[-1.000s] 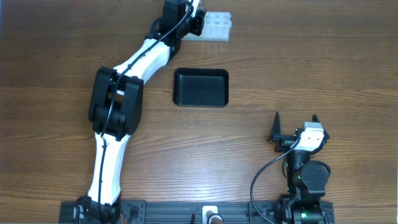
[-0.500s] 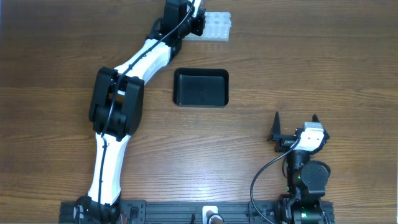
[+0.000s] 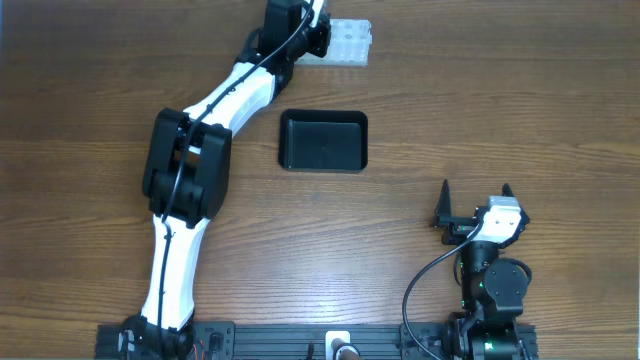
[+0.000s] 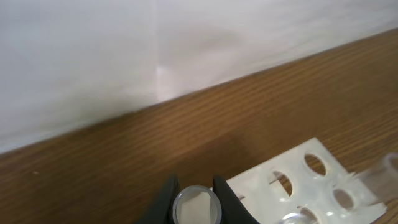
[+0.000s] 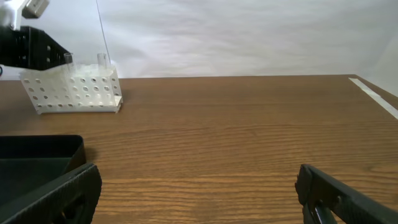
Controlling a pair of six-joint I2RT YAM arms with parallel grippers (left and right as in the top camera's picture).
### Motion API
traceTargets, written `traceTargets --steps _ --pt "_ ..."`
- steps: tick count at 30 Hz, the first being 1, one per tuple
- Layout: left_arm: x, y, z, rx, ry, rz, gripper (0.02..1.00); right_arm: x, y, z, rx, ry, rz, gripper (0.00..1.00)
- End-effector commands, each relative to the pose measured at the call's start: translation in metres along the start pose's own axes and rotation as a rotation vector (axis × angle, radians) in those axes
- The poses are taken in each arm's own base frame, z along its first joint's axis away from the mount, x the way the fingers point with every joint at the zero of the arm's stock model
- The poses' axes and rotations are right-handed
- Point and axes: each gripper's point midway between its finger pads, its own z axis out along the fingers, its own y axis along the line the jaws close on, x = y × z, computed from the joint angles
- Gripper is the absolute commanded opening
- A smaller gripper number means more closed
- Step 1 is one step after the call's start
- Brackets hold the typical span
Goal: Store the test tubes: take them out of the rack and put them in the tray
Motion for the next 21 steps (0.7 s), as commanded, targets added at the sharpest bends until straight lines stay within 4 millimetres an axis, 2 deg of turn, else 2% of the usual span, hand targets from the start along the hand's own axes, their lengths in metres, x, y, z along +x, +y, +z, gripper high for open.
traceTargets --steps 1,4,7,9,11,13,15,18,21 --pt "-0.114 -0.005 -0.064 -0.047 -0.199 0.085 0.119 0.002 -0.001 0.000 0.002 0.000 0.003 0.991" --pt "-0.159 -0.009 -0.103 -0.063 -0.278 0.115 0.119 0.002 -0.001 0.000 0.002 0.000 0.003 0.991" --pt "-0.193 -0.013 -0.142 -0.067 -0.329 0.118 0.115 0.002 -0.001 0.000 0.002 0.000 0.003 0.989" --pt "-0.206 -0.016 -0.163 -0.066 -0.334 0.117 0.110 0.002 -0.001 0.000 0.002 0.000 0.003 0.993" --pt "-0.208 -0.021 -0.181 -0.058 -0.304 0.104 0.110 0.002 -0.001 0.000 0.002 0.000 0.003 0.993" --pt "-0.197 -0.027 -0.190 -0.046 -0.234 0.071 0.091 0.002 -0.001 0.000 0.002 0.000 0.003 0.993" --pt "-0.174 -0.036 -0.193 -0.029 -0.127 0.034 0.073 0.002 -0.001 0.000 0.002 0.000 0.003 0.991" --pt "-0.127 -0.044 -0.189 -0.044 0.057 -0.030 0.071 0.002 -0.001 0.000 0.002 0.000 0.003 0.991" --pt "-0.073 -0.043 -0.182 -0.131 0.231 -0.122 0.073 0.002 -0.001 0.000 0.002 0.000 0.003 0.989"
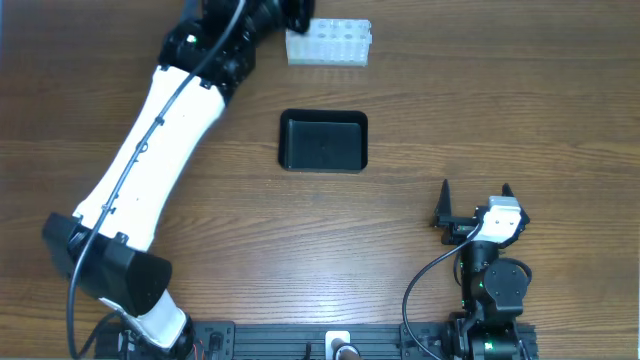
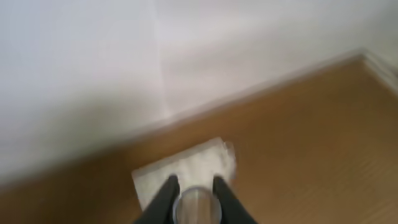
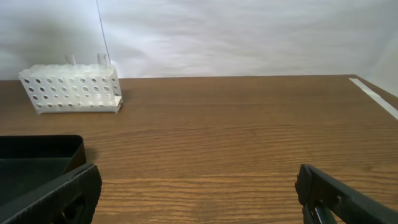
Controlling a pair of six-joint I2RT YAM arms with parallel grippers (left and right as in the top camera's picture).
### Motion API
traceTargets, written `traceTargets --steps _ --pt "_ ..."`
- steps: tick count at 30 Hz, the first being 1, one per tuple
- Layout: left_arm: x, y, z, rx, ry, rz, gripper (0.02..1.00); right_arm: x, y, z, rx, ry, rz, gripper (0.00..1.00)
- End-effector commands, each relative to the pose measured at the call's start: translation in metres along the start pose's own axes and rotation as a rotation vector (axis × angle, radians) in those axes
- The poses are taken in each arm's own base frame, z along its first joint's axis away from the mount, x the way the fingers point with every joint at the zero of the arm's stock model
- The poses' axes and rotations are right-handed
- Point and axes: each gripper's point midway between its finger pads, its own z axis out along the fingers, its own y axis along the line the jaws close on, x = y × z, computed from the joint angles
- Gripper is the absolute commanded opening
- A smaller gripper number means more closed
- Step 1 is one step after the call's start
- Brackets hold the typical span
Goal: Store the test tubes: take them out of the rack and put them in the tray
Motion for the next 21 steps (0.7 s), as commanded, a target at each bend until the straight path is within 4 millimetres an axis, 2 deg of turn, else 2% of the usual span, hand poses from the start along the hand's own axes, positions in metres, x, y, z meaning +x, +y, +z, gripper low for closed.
traceTargets --steps 1,6,11,17,21 --pt "0.076 0.002 0.025 -0.125 0.226 -0.156 0.080 0.002 -0.001 0.000 0.002 0.000 0.003 0.991" --pt "0.156 0.006 0.042 -0.234 0.419 -0.278 0.093 0.002 -0.001 0.000 0.002 0.000 0.003 0.993" --pt "0.208 0.008 0.054 -0.272 0.530 -0.339 0.091 0.002 -0.001 0.000 0.002 0.000 0.003 0.991" --pt "0.241 0.006 0.067 -0.284 0.604 -0.331 0.084 0.002 -0.001 0.000 0.002 0.000 0.003 0.991" --pt "0.251 0.000 0.072 -0.281 0.625 -0.318 0.088 0.002 -0.001 0.000 0.002 0.000 0.003 0.993"
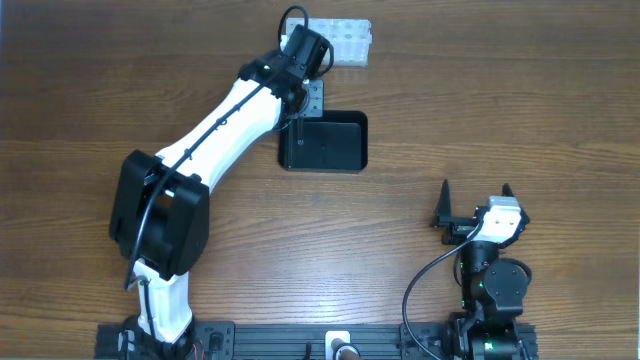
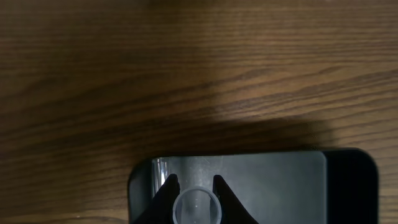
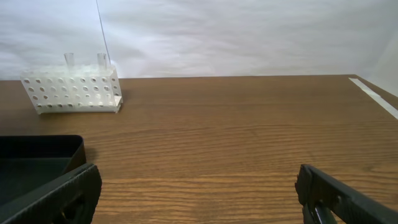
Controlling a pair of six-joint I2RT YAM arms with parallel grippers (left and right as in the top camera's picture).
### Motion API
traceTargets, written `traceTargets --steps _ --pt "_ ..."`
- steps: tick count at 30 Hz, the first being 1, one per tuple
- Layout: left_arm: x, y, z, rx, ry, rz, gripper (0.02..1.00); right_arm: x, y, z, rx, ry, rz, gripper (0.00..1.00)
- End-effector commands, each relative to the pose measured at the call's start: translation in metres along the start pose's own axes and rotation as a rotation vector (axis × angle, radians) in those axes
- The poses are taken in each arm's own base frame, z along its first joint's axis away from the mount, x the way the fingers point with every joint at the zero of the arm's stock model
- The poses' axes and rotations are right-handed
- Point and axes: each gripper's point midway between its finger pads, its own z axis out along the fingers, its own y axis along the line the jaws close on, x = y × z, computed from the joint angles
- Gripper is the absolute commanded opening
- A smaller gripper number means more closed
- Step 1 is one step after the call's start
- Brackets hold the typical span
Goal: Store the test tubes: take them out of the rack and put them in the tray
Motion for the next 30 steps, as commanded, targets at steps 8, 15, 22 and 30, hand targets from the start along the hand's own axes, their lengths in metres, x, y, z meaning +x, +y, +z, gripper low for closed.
traceTargets --steps 8,15,22,30 --pt "0.024 -0.010 0.027 -0.029 0.058 0.006 0.097 0.002 -0.001 0.000 0.002 0.000 0.003 0.991" --pt "0.030 -0.009 0.035 -0.037 0.079 0.007 0.104 0.002 -0.001 0.000 0.002 0.000 0.003 0.993" --pt "0.030 -0.007 0.035 -0.042 0.079 0.005 0.121 0.002 -0.001 0.000 0.002 0.000 0.003 0.989" --pt "0.036 -0.004 0.035 -0.054 0.104 0.009 0.137 0.002 -0.001 0.000 0.002 0.000 0.003 0.991"
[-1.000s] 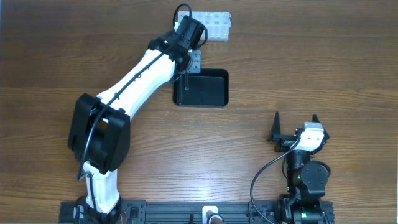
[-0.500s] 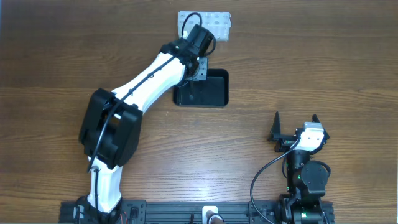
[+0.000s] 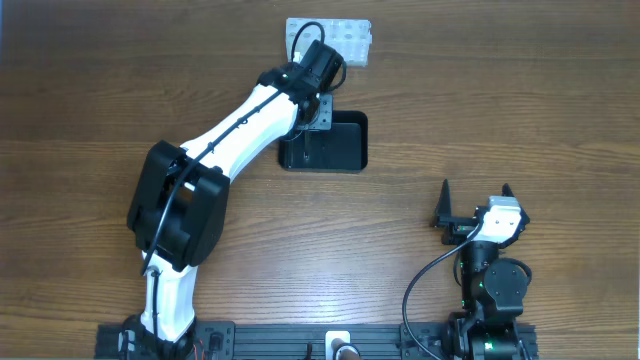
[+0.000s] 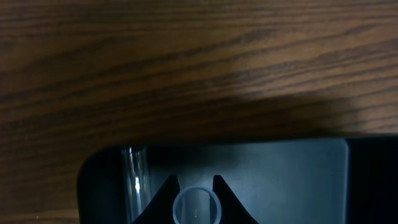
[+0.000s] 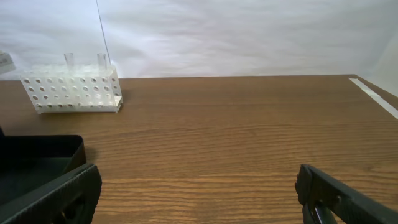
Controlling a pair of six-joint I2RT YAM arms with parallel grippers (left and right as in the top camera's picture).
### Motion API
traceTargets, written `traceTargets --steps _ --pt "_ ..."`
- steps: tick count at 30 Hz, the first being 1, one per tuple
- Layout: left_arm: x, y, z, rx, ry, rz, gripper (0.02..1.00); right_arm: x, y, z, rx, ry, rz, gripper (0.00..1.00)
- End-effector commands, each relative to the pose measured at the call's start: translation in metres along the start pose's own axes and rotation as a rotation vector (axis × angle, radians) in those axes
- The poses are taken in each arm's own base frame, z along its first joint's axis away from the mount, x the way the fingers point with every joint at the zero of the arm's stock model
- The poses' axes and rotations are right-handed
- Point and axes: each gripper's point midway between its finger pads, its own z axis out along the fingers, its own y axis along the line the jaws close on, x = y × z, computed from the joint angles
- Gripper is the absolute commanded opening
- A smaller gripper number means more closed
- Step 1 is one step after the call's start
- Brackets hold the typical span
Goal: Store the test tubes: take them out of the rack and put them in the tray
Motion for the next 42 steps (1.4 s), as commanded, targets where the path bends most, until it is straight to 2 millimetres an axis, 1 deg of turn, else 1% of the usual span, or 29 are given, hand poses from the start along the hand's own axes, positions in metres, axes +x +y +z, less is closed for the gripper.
traceTargets --steps 1,10,15,16,18,20,22,25,26,28,30,32,34,35,37,38,40,42 --pt "0.008 0.007 0.009 -0.032 0.026 -0.012 0.139 0.002 -0.001 0.000 0.002 0.000 0.003 0.991" --pt "0.011 0.009 0.010 -0.040 0.041 -0.010 0.185 0.002 -0.001 0.000 0.002 0.000 0.003 0.991" --pt "0.007 0.015 0.007 -0.072 0.017 -0.040 0.226 0.002 -0.001 0.000 0.002 0.000 0.003 0.991" --pt "0.005 0.016 0.005 -0.076 0.009 -0.042 0.244 0.002 -0.001 0.000 0.002 0.000 0.003 0.991" --pt "0.000 0.016 -0.003 -0.076 -0.013 -0.045 0.327 0.002 -0.001 0.000 0.002 0.000 0.003 0.991" --pt "-0.007 0.017 -0.015 -0.077 -0.046 -0.050 0.343 0.002 -0.001 0.000 0.002 0.000 0.003 0.993" --pt "-0.019 0.020 -0.035 -0.085 -0.105 -0.058 0.338 0.002 -0.001 0.000 0.002 0.000 0.003 0.993" --pt "-0.048 0.030 -0.081 -0.115 -0.254 -0.073 0.347 0.002 -0.001 0.000 0.002 0.000 0.003 0.993" --pt "-0.058 0.032 -0.100 -0.117 -0.312 -0.070 0.380 0.002 -0.001 0.000 0.002 0.000 0.003 0.993" --pt "-0.082 0.039 -0.148 -0.102 -0.445 -0.058 0.494 0.002 -0.001 0.000 0.002 0.000 0.003 0.991" --pt "-0.102 0.048 -0.199 -0.069 -0.579 -0.053 0.715 0.002 -0.001 0.000 0.002 0.000 0.003 0.991" --pt "-0.115 0.065 -0.250 -0.045 -0.697 -0.083 0.912 0.002 -0.001 0.000 0.002 0.000 0.003 0.991" --pt "-0.117 0.086 -0.290 -0.032 -0.774 -0.124 0.998 0.002 -0.001 0.000 0.002 0.000 0.003 0.991" --pt "-0.116 0.096 -0.309 -0.021 -0.808 -0.123 0.996 0.002 -0.001 0.000 0.002 0.000 0.003 0.993" --pt "-0.109 0.118 -0.340 -0.015 -0.869 -0.136 0.998 0.002 -0.001 0.000 0.002 0.000 0.003 0.991" --pt "-0.105 0.128 -0.352 -0.020 -0.896 -0.147 0.998 0.002 -0.001 0.000 0.002 0.000 0.003 0.993" --pt "-0.093 0.149 -0.368 -0.037 -0.937 -0.163 0.998 0.002 -0.001 0.000 0.002 0.000 0.003 0.991" --pt "-0.076 0.172 -0.375 -0.068 -0.964 -0.201 0.998 0.002 -0.001 0.000 0.002 0.000 0.003 0.991"
